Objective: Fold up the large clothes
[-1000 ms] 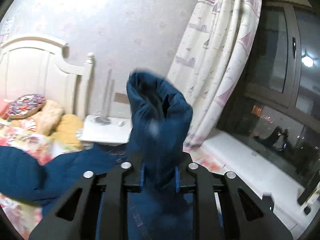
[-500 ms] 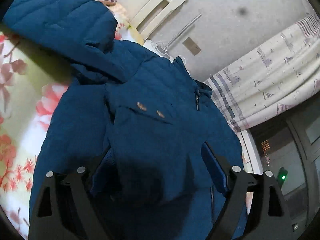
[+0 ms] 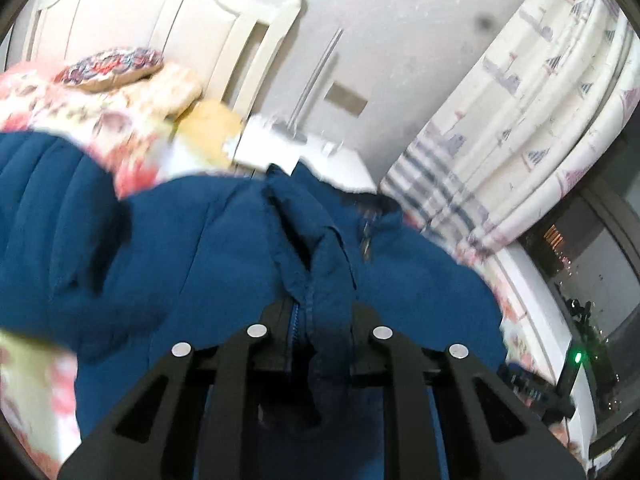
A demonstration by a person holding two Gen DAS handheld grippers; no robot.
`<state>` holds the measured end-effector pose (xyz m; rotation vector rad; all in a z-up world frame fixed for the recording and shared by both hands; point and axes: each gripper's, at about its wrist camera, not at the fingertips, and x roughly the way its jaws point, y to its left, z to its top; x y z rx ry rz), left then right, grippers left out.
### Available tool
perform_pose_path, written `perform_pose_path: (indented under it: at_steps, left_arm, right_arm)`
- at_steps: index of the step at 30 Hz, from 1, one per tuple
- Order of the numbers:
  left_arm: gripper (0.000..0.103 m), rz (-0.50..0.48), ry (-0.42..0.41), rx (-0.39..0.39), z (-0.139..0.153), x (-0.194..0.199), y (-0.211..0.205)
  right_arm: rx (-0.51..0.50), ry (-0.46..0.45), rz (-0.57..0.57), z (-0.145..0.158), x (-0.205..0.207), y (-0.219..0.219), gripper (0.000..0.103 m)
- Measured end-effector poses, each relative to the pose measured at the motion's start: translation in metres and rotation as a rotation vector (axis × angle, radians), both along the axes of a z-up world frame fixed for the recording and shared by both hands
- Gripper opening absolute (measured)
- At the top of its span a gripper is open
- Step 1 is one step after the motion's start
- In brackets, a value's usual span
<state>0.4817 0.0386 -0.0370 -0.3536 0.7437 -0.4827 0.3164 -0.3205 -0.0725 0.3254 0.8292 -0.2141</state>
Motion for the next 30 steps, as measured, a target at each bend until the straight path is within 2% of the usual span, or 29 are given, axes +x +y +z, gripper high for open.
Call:
perform_pose_path:
  at_steps: [2, 4, 6, 7, 9, 10, 12, 13, 14, 17, 21, 23, 27, 30]
  left_arm:
    - [0.016, 0.003, 0.031, 0.037, -0.007, 0.018, -0.005]
    - [0.016, 0.057, 0.107, 0.067, -0.026, 0.033, 0.001]
    - [0.020, 0.117, 0.206, 0.033, -0.050, 0.040, 0.017]
    - [0.025, 0.141, 0.243, -0.015, -0.062, 0.039, 0.030]
    - [0.048, 0.137, 0.252, -0.090, -0.073, 0.033, 0.044]
    - [0.054, 0.109, 0.230, -0.127, -0.073, 0.026, 0.048]
    - [0.086, 0.123, 0.178, -0.116, -0.062, 0.011, 0.052]
    - [0.090, 0.150, 0.131, -0.097, -0.053, 0.001, 0.053]
    - [0.090, 0.170, 0.076, -0.076, -0.044, -0.011, 0.053]
    - [0.091, 0.152, -0.001, -0.025, -0.029, -0.035, 0.045]
    - [0.091, 0.059, -0.012, 0.091, -0.030, -0.049, 0.019]
    - [0.091, 0.007, -0.007, 0.166, -0.041, -0.052, 0.005]
    - [0.091, -0.013, 0.023, 0.261, -0.056, -0.046, -0.018]
    - [0.091, -0.015, 0.022, 0.258, -0.057, -0.046, -0.018]
  right_arm:
    - [-0.004, 0.002, -0.007, 0.000, 0.000, 0.000, 0.093]
    - [-0.010, 0.006, -0.013, 0.000, 0.001, -0.001, 0.093]
    - [-0.014, 0.006, -0.020, 0.000, 0.000, -0.001, 0.093]
    - [-0.015, 0.007, -0.026, 0.000, 0.000, -0.002, 0.093]
    - [-0.011, 0.011, -0.037, -0.001, 0.000, -0.004, 0.093]
    - [-0.007, 0.013, -0.041, -0.001, 0.000, -0.005, 0.093]
    - [-0.007, 0.014, -0.050, -0.002, 0.000, -0.006, 0.093]
    - [-0.012, 0.012, -0.056, -0.001, -0.001, -0.006, 0.093]
    - [-0.017, 0.009, -0.059, -0.001, -0.002, -0.006, 0.093]
    - [-0.057, -0.022, -0.073, 0.006, -0.007, -0.002, 0.093]
    - [-0.124, -0.077, -0.029, 0.026, -0.006, 0.010, 0.093]
    - [-0.159, -0.063, 0.019, 0.032, 0.005, 0.023, 0.093]
    - [-0.231, -0.003, 0.131, 0.034, 0.040, 0.052, 0.093]
    - [-0.213, 0.081, 0.173, 0.020, 0.065, 0.059, 0.094]
